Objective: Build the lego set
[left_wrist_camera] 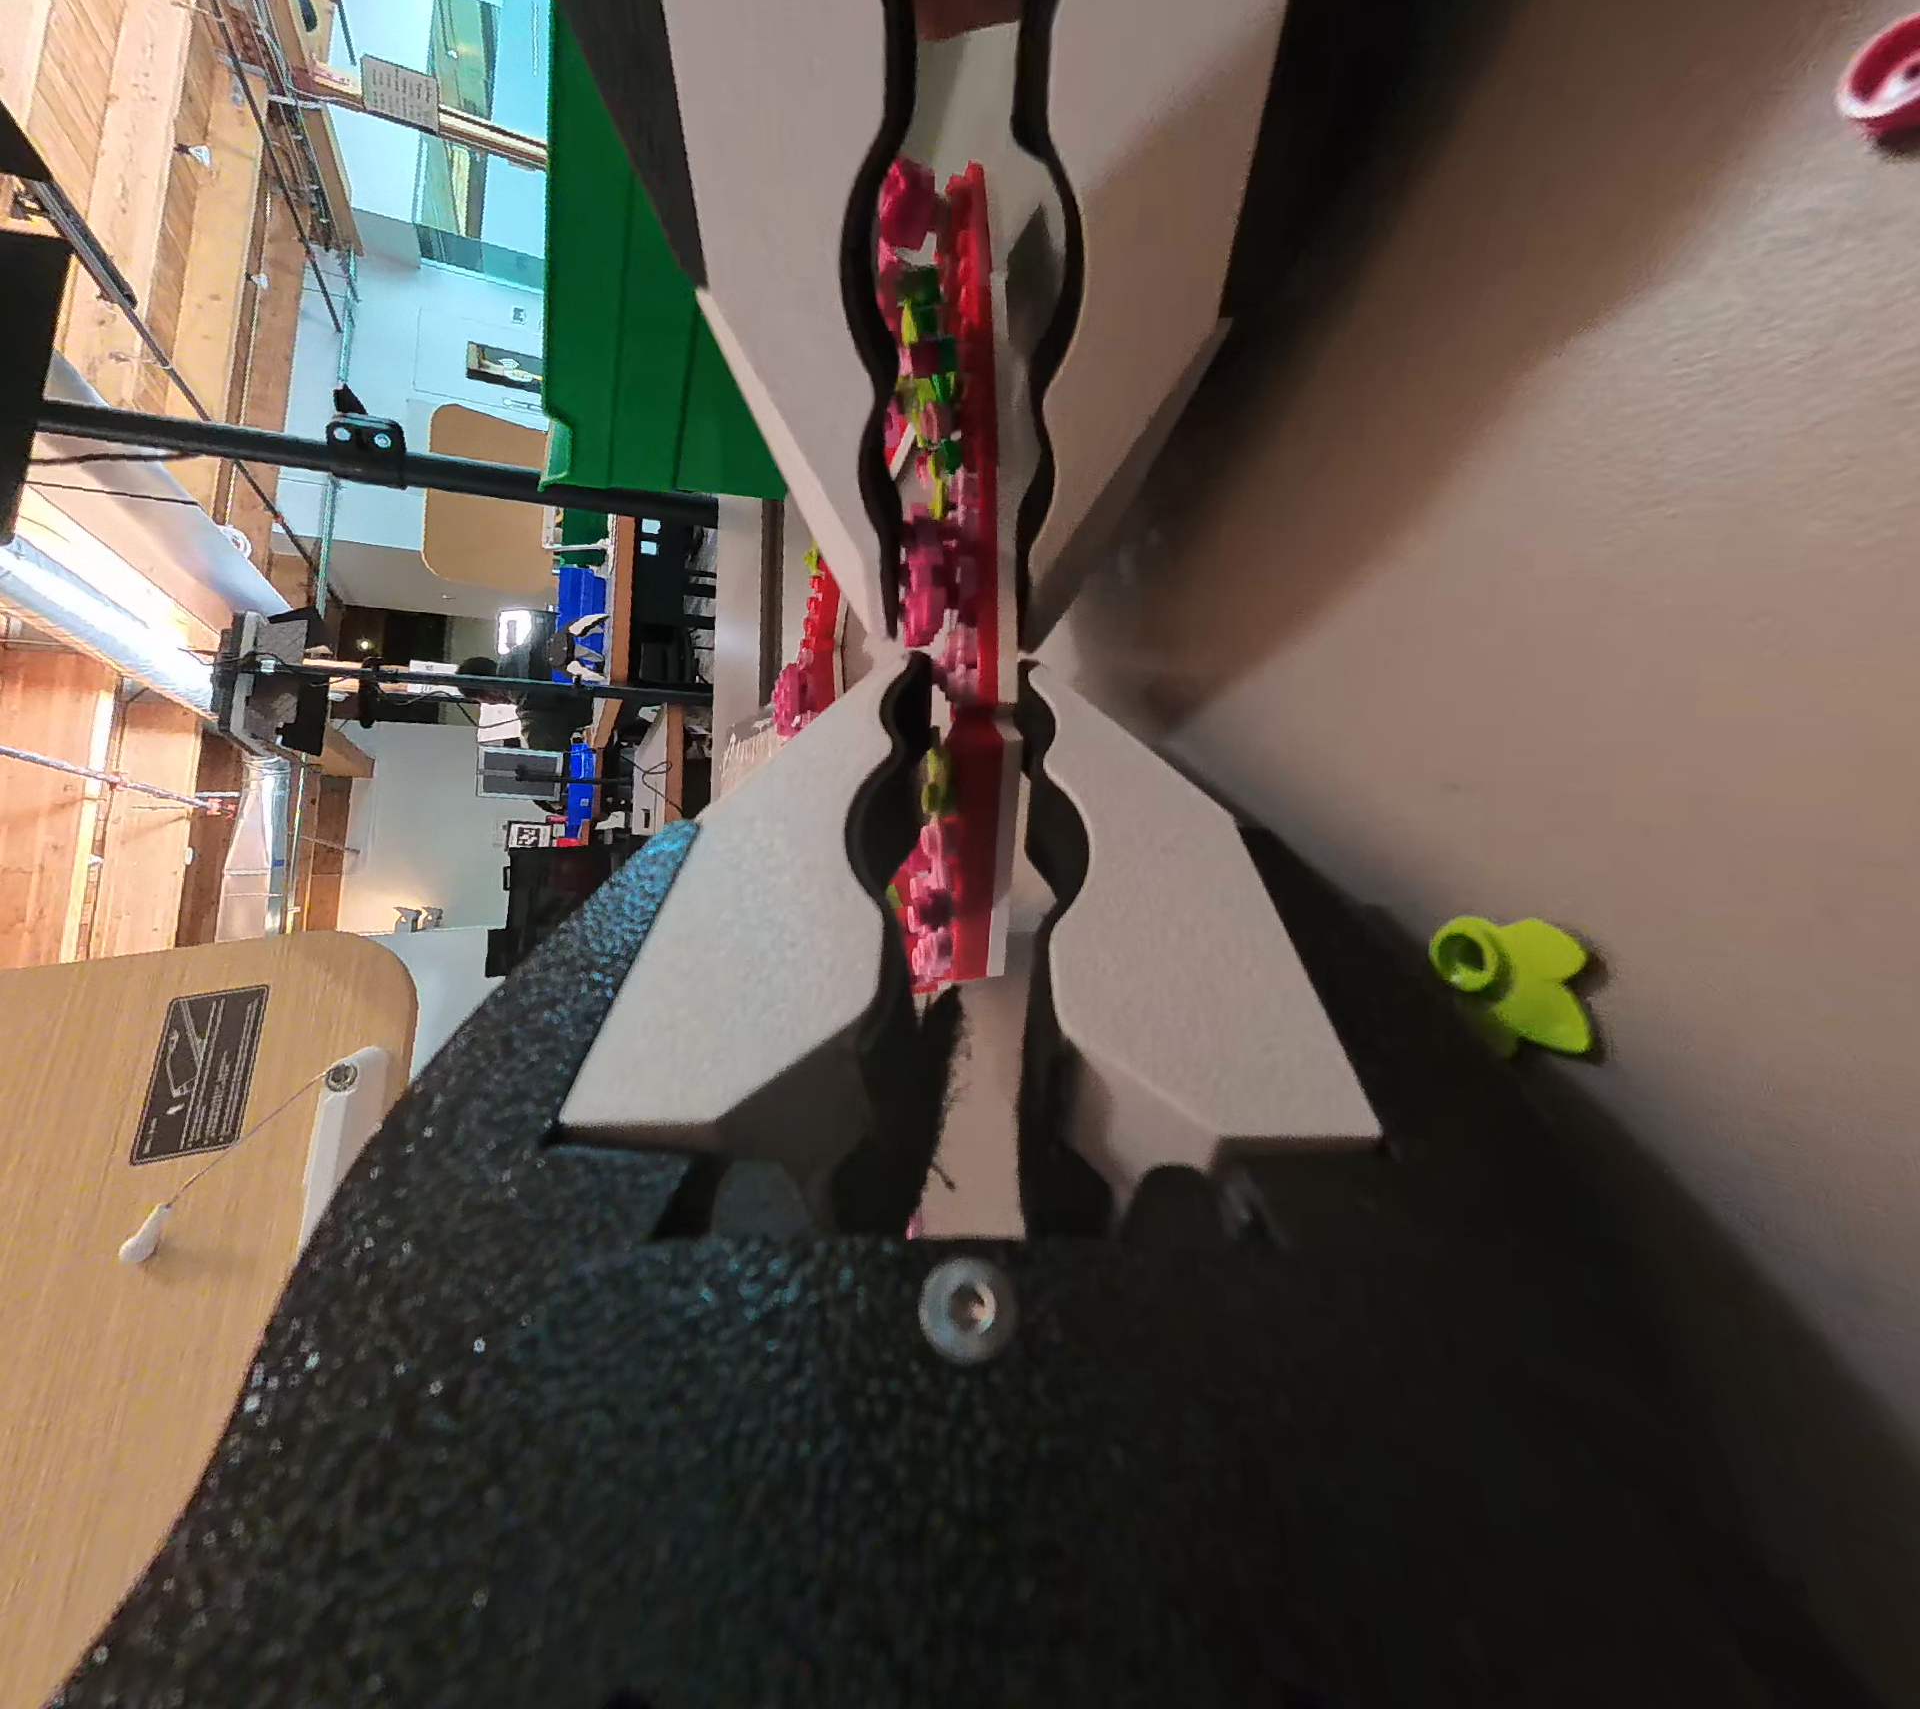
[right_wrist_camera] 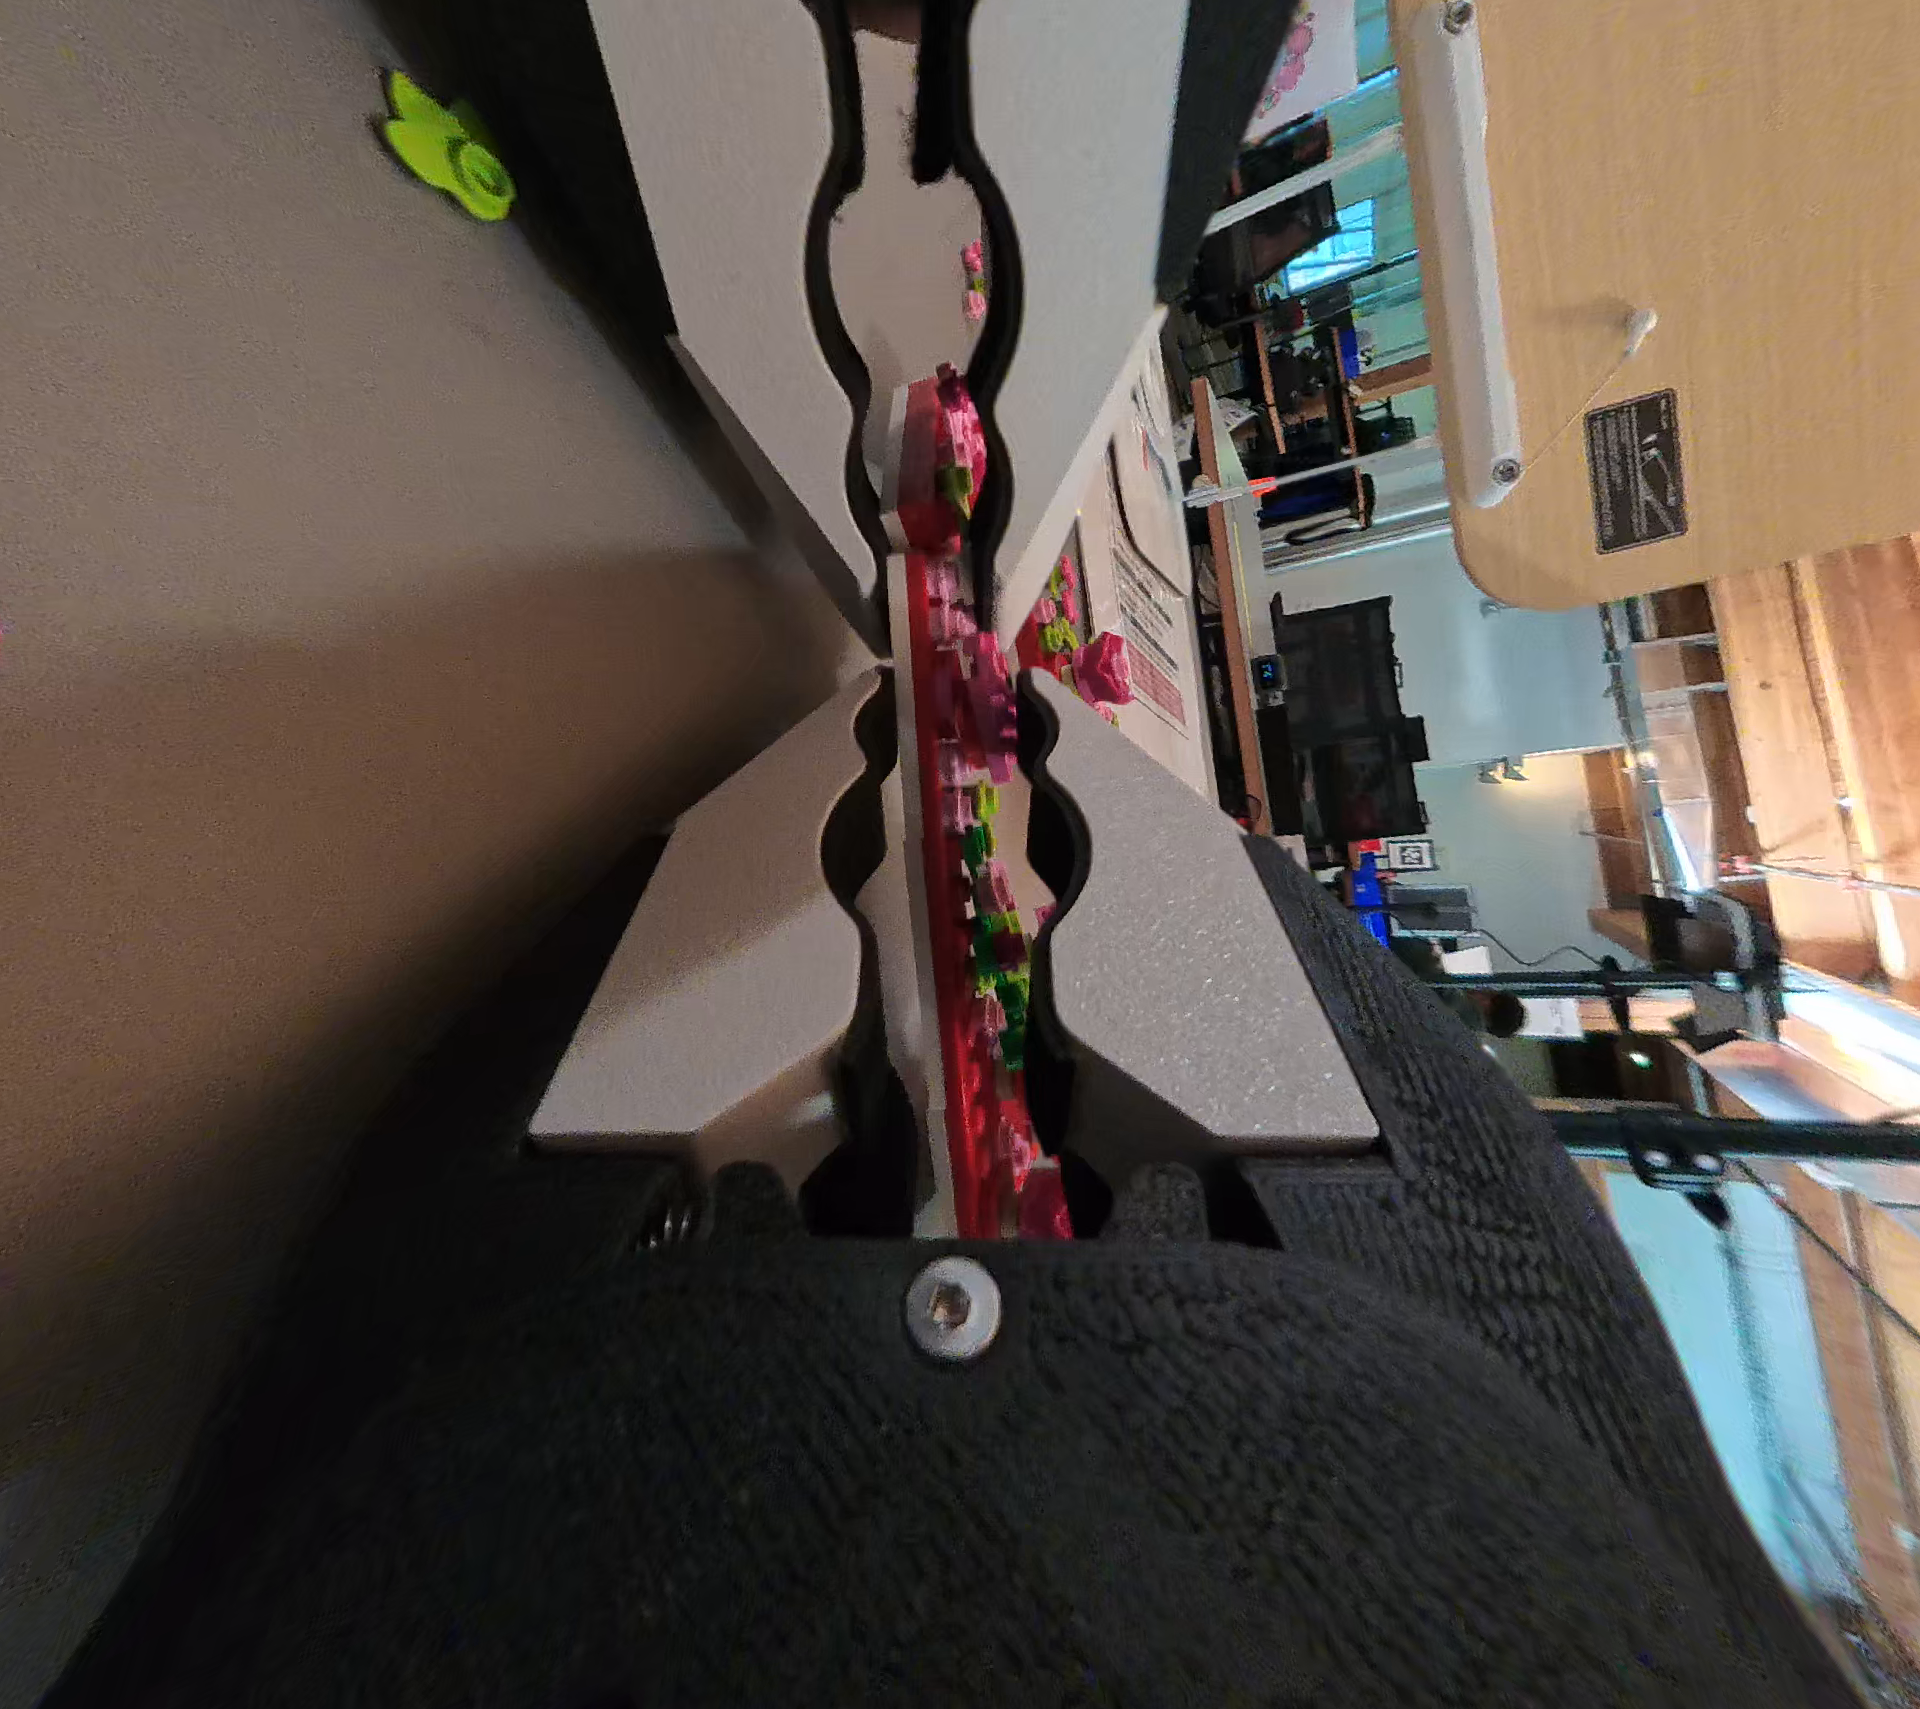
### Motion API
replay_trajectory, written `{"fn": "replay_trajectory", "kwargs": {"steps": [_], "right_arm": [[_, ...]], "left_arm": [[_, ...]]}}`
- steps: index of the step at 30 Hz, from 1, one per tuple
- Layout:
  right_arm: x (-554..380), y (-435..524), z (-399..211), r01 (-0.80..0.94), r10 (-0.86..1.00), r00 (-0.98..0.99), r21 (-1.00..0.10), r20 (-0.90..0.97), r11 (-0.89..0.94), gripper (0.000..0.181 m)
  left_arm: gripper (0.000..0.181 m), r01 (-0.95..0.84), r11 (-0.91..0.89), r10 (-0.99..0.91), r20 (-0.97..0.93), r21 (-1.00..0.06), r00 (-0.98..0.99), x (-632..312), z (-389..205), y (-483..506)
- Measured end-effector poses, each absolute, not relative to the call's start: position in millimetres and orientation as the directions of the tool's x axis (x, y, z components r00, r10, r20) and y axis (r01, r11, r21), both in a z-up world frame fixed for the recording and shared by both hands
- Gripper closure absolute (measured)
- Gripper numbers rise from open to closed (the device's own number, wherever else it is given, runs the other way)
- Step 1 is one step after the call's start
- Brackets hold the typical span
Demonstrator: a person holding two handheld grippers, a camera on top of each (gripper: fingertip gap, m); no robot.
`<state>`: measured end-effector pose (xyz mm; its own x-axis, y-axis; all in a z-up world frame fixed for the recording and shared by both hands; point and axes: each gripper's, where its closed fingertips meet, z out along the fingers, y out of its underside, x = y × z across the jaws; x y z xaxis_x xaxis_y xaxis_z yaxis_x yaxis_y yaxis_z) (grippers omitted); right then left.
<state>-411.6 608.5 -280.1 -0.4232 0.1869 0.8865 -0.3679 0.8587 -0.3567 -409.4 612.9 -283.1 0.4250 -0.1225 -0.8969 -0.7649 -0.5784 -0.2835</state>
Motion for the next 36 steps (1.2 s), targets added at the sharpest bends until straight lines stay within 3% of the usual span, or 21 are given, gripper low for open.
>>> {"fn": "replay_trajectory", "kwargs": {"steps": [5,22,28,36], "right_arm": [[-414,608,-280,-0.38,0.116,-0.35,-0.254,0.929,0.89,0.161],[-413,610,-277,-0.358,0.175,-0.345,-0.302,0.922,0.884,0.163],[-412,609,-276,-0.357,0.216,-0.369,-0.353,0.904,0.865,0.162],[-411,606,-274,-0.326,0.326,-0.444,-0.49,0.834,0.808,0.16]], "left_arm": [[0.168,-0.765,-0.575,-0.12,-0.895,-0.289,0.429,-408,-283,614],[0.158,-0.754,-0.546,-0.074,-0.875,-0.367,0.479,-407,-276,610],[0.166,-0.775,-0.575,-0.107,-0.916,-0.26,0.387,-410,-277,610],[0.167,-0.797,-0.558,-0.122,-0.927,-0.231,0.354,-408,-274,609]]}}
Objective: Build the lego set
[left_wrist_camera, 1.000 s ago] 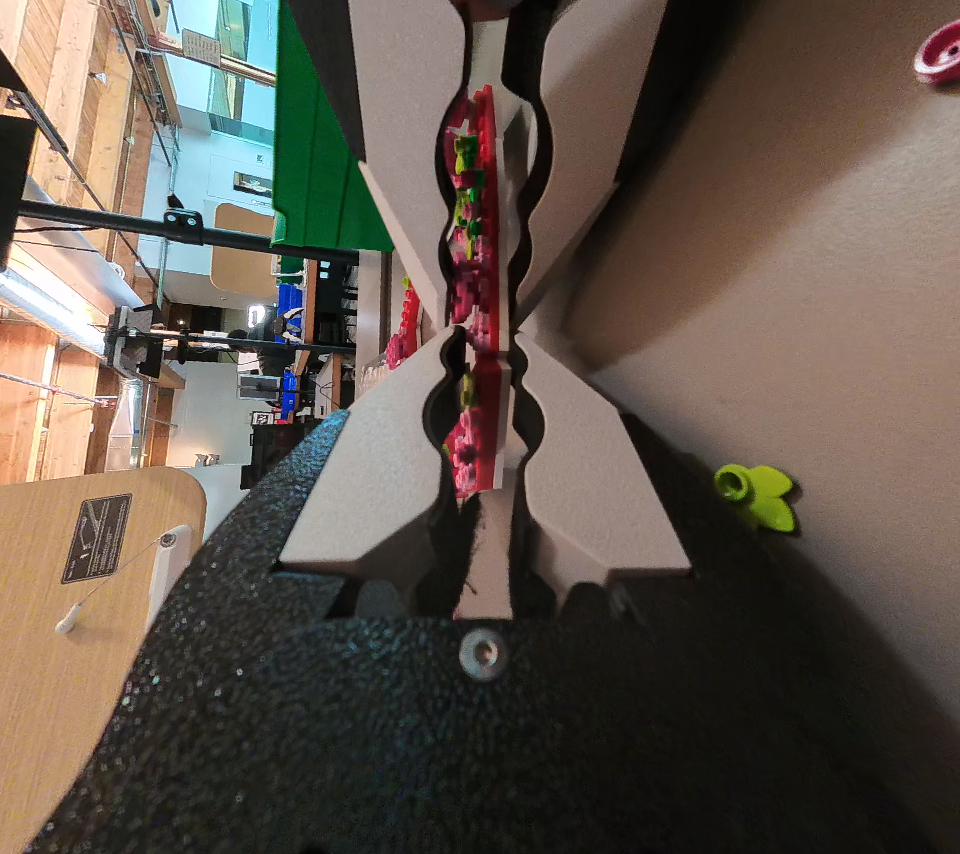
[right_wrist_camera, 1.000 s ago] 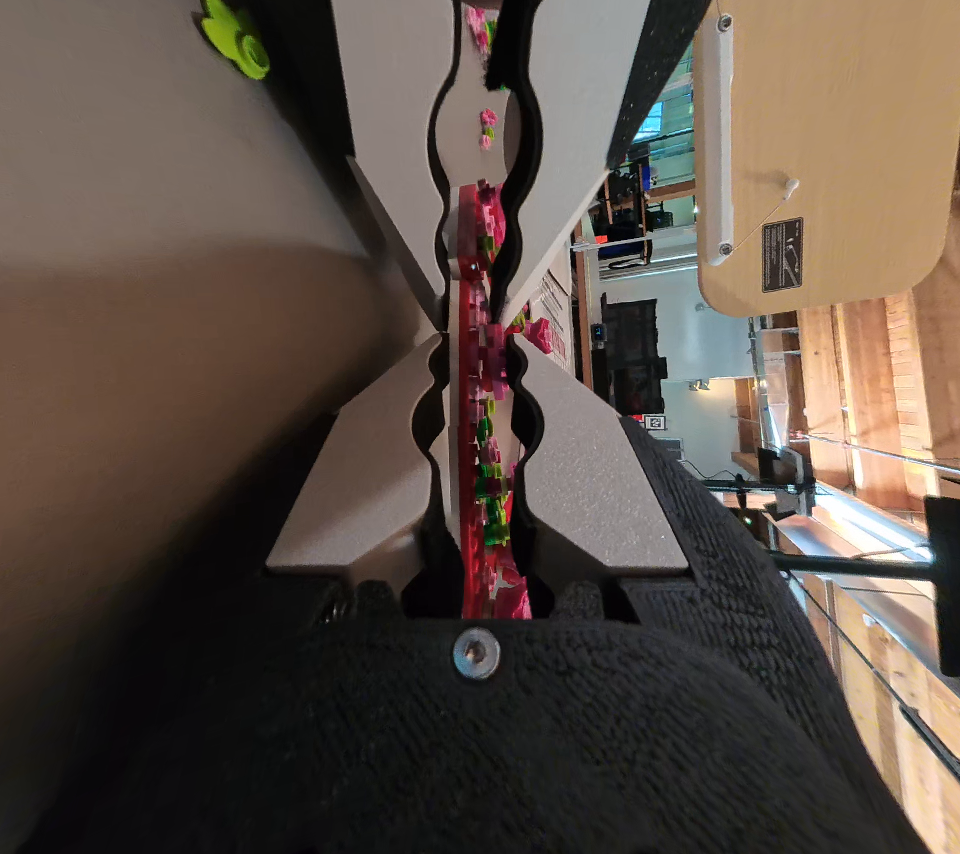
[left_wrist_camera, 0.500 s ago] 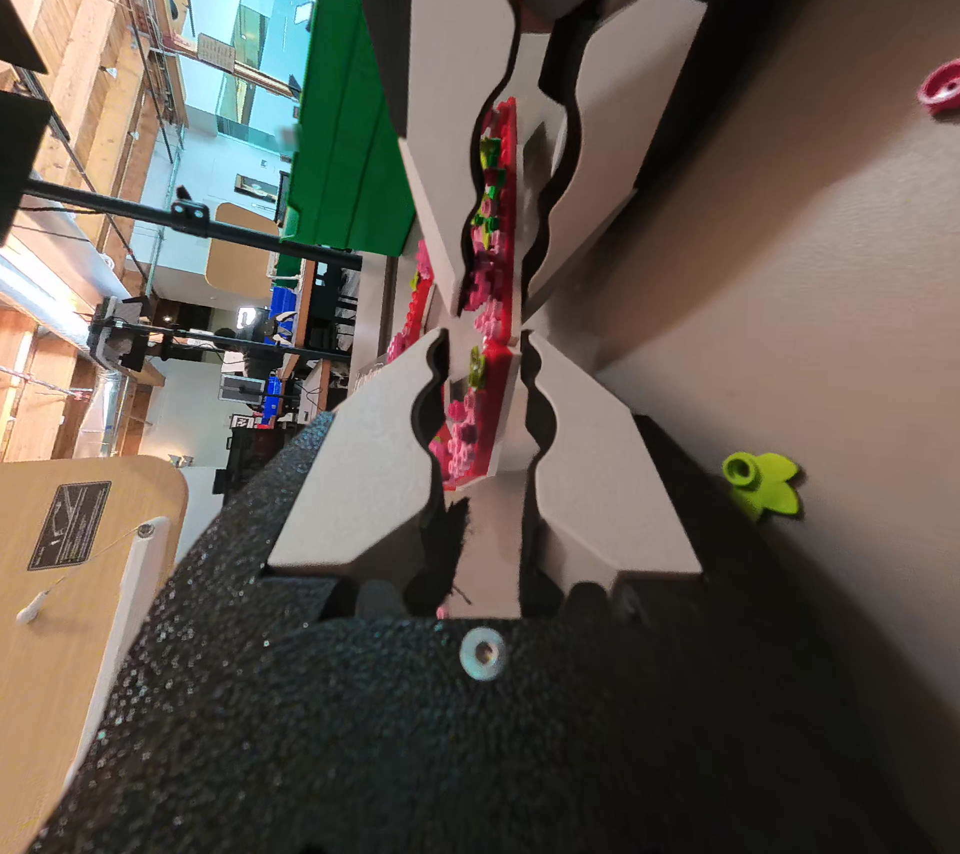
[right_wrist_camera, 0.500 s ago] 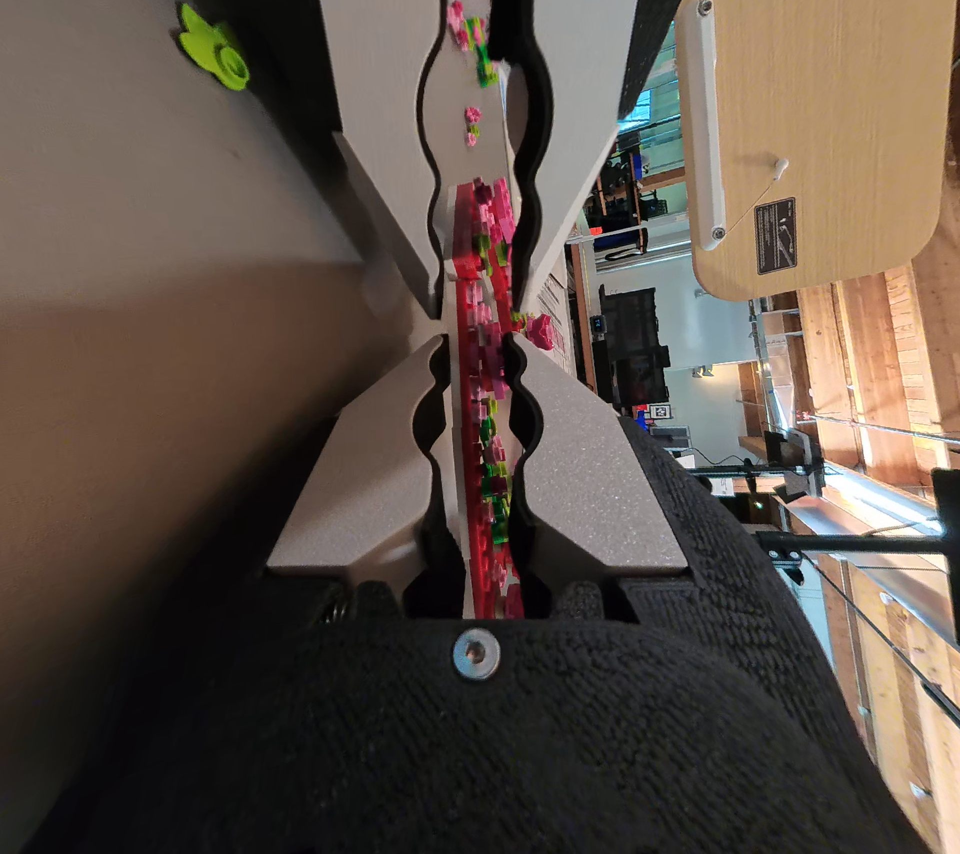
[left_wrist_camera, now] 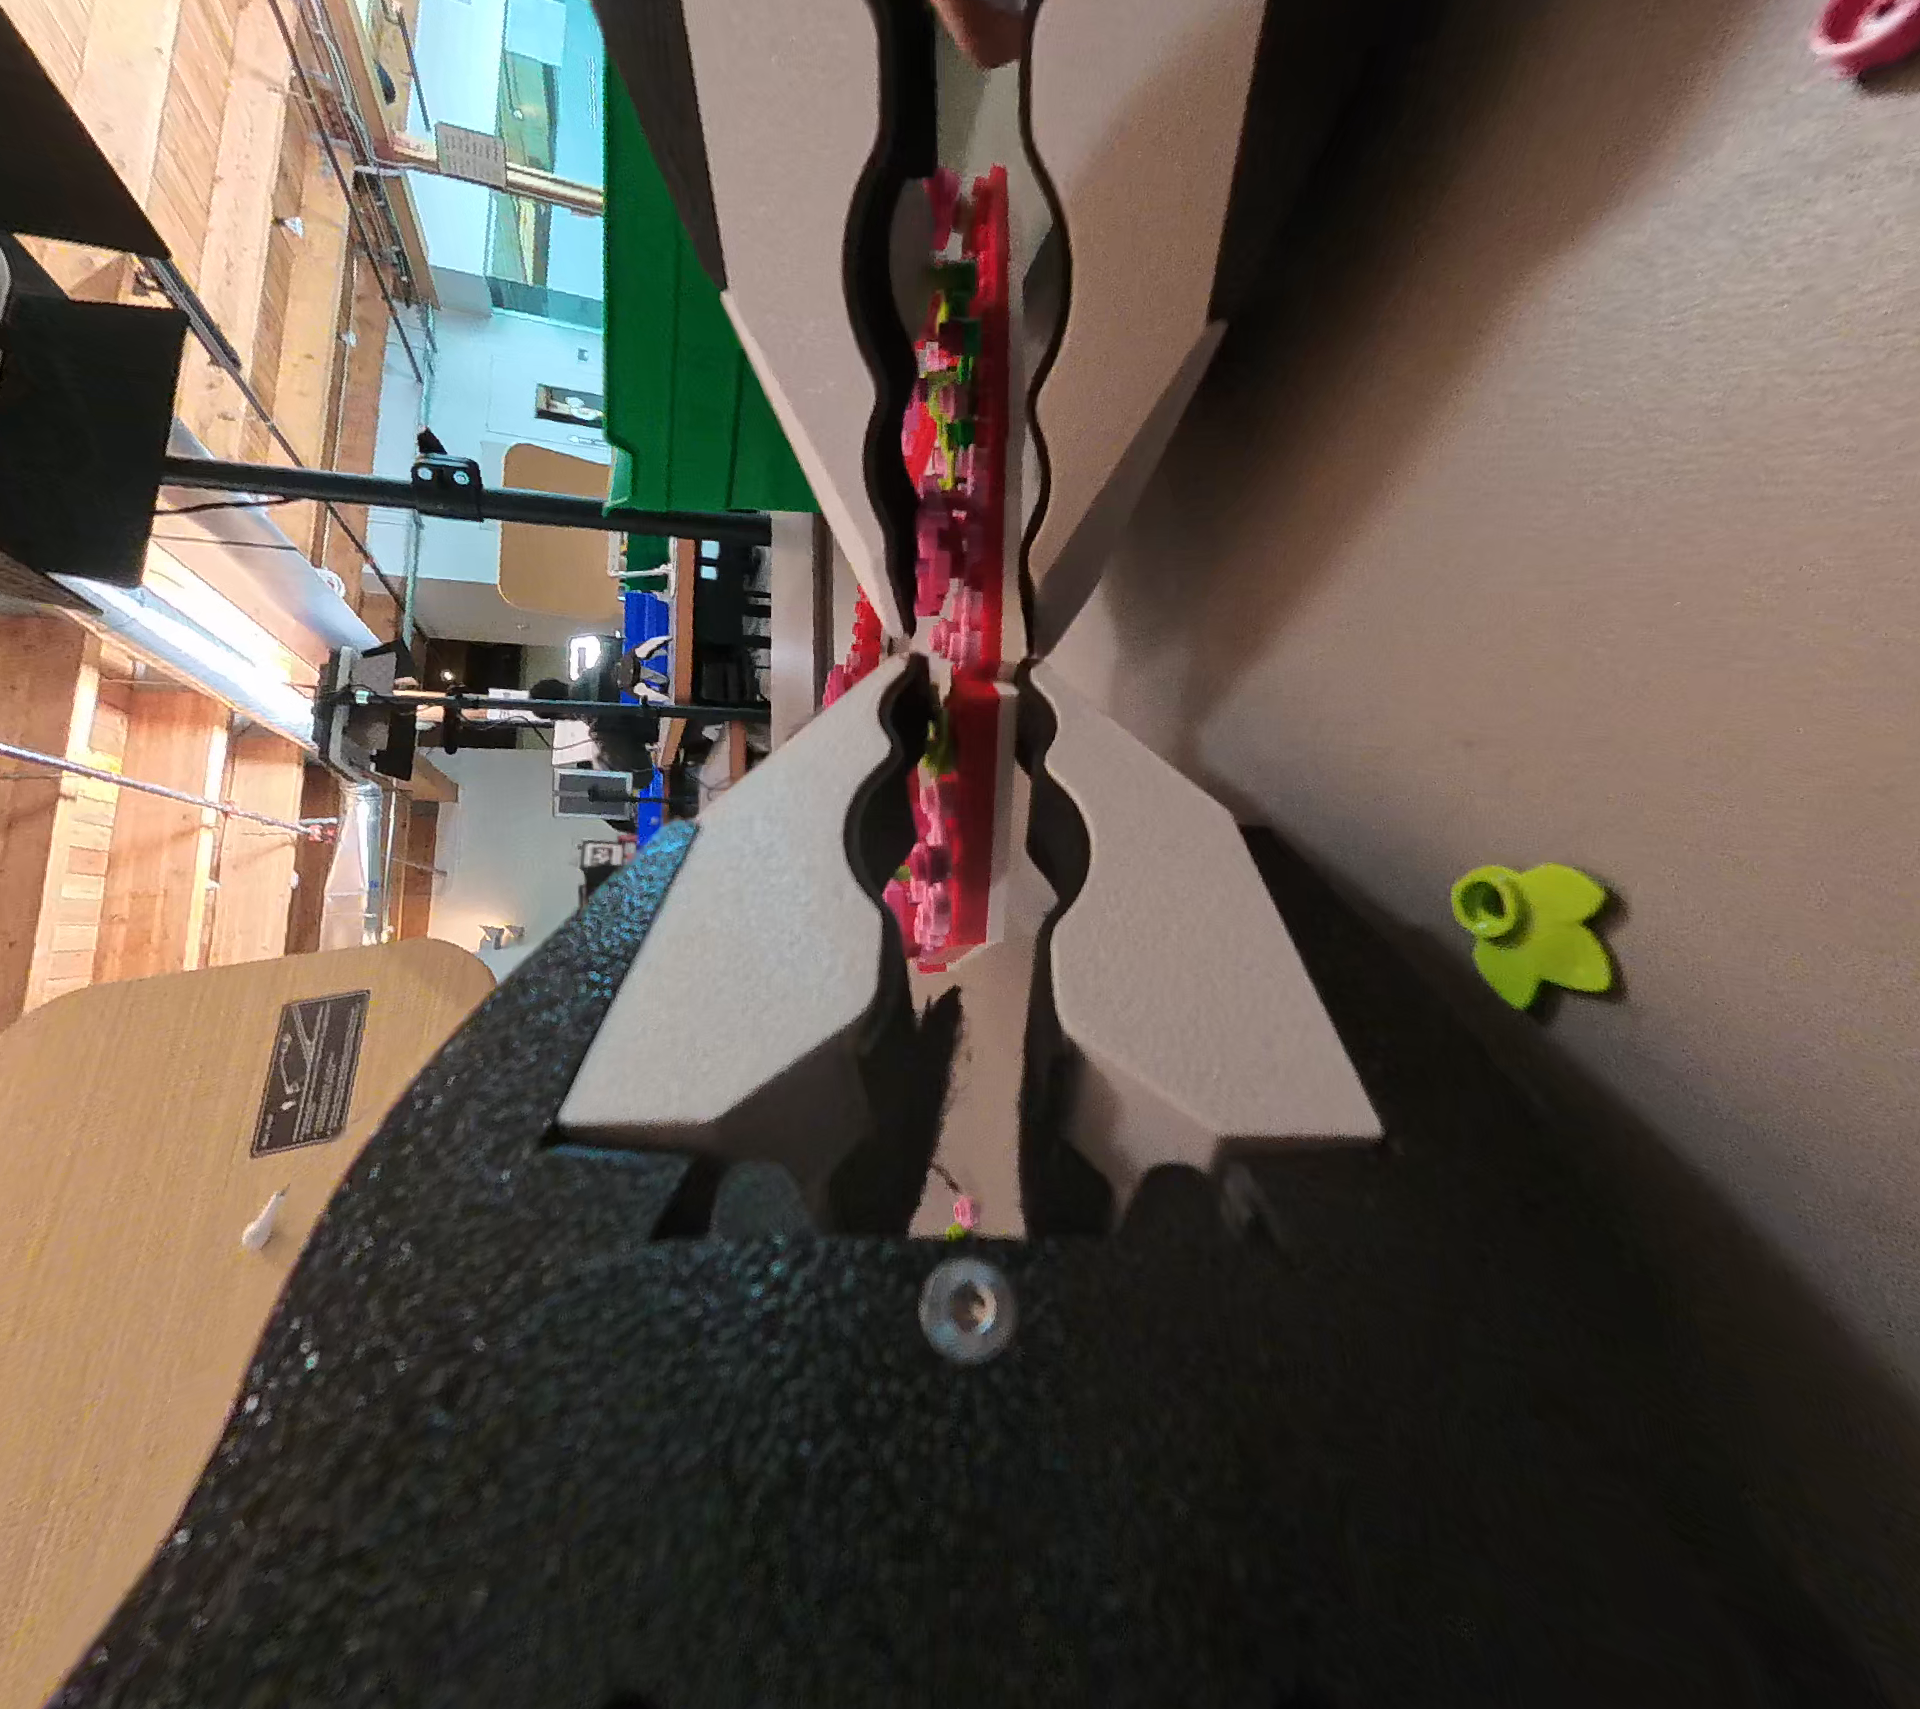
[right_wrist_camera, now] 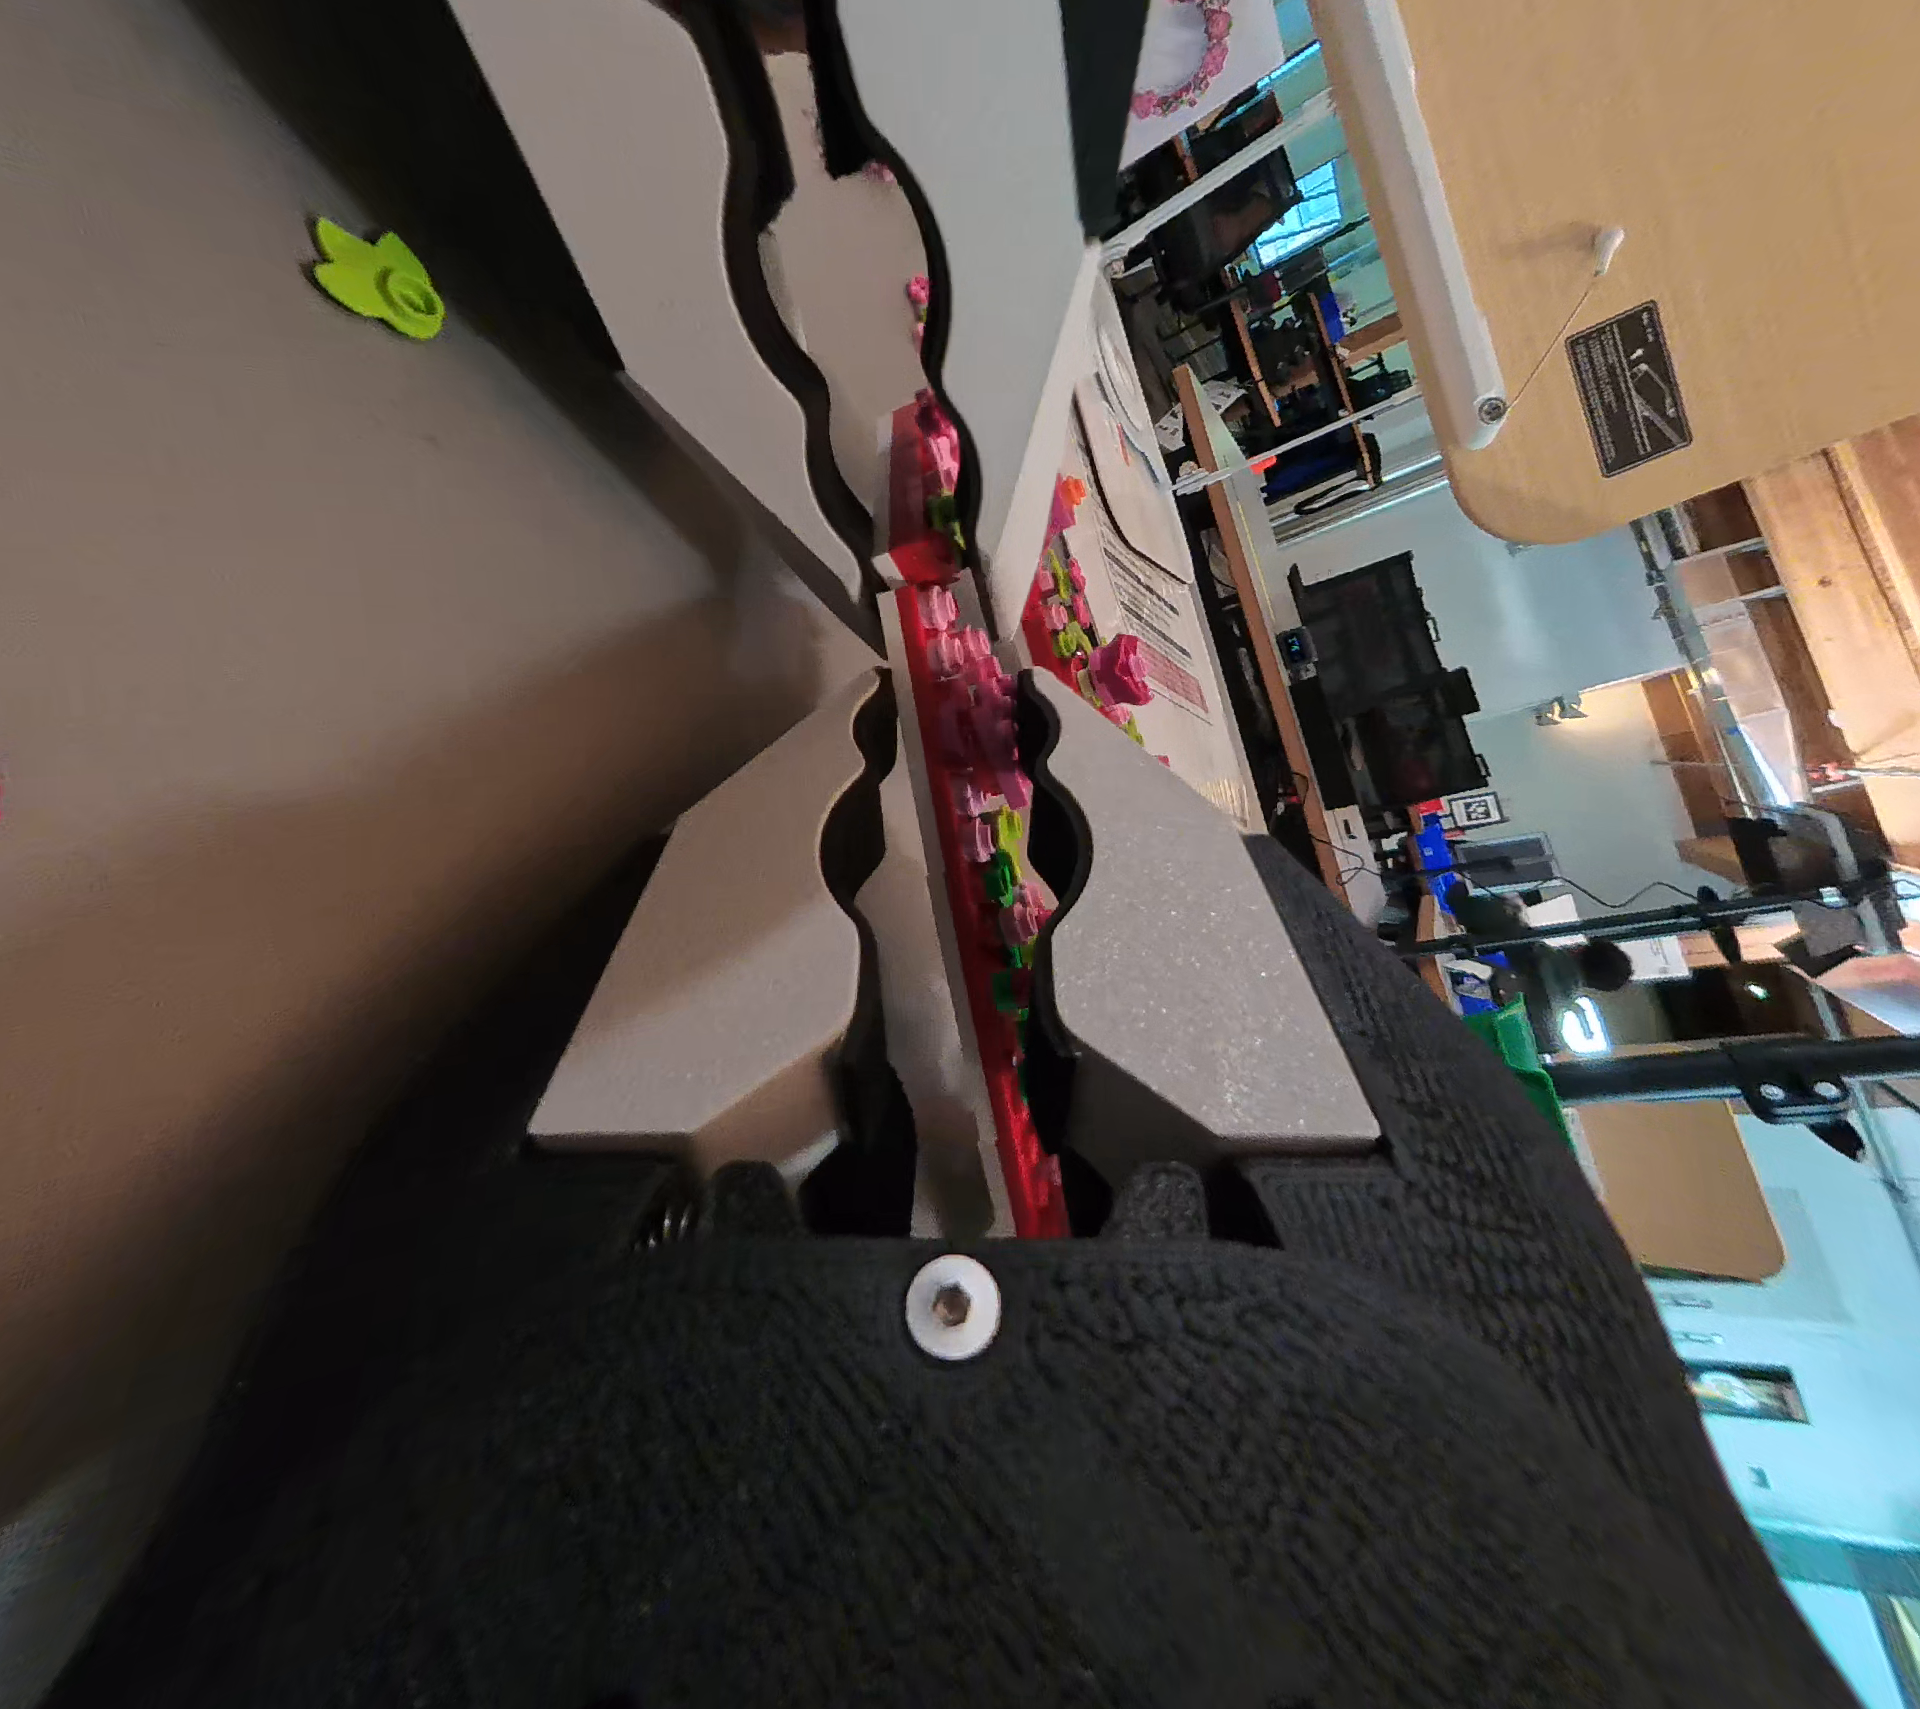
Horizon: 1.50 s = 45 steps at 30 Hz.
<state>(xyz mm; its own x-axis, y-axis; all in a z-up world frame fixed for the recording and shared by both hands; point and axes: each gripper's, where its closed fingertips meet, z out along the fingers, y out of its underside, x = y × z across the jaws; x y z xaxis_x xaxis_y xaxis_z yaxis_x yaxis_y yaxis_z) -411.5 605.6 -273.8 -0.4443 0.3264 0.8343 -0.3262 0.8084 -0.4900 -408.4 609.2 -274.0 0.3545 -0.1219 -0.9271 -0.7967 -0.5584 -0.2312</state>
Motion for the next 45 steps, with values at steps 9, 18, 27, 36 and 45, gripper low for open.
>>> {"fn": "replay_trajectory", "kwargs": {"steps": [9,18,27,36,45], "right_arm": [[-413,605,-278,-0.302,0.311,-0.442,-0.466,0.841,0.832,0.16],[-412,606,-281,-0.3,0.268,-0.442,-0.423,0.856,0.855,0.162],[-409,602,-284,-0.353,0.186,-0.397,-0.337,0.899,0.873,0.162],[-408,600,-284,-0.357,0.181,-0.383,-0.326,0.906,0.875,0.162],[-410,601,-280,-0.36,0.191,-0.348,-0.319,0.918,0.877,0.161]], "left_arm": [[0.168,-0.806,-0.558,-0.16,-0.929,-0.194,0.335,-408,-278,609],[0.169,-0.811,-0.553,-0.18,-0.923,-0.19,0.339,-406,-280,609],[0.168,-0.819,-0.523,-0.241,-0.881,-0.235,0.406,-401,-286,606],[0.168,-0.823,-0.521,-0.28,-0.866,-0.225,0.415,-399,-288,603],[0.15,-0.791,-0.457,-0.161,-0.836,-0.408,0.524,-391,-275,609]]}}
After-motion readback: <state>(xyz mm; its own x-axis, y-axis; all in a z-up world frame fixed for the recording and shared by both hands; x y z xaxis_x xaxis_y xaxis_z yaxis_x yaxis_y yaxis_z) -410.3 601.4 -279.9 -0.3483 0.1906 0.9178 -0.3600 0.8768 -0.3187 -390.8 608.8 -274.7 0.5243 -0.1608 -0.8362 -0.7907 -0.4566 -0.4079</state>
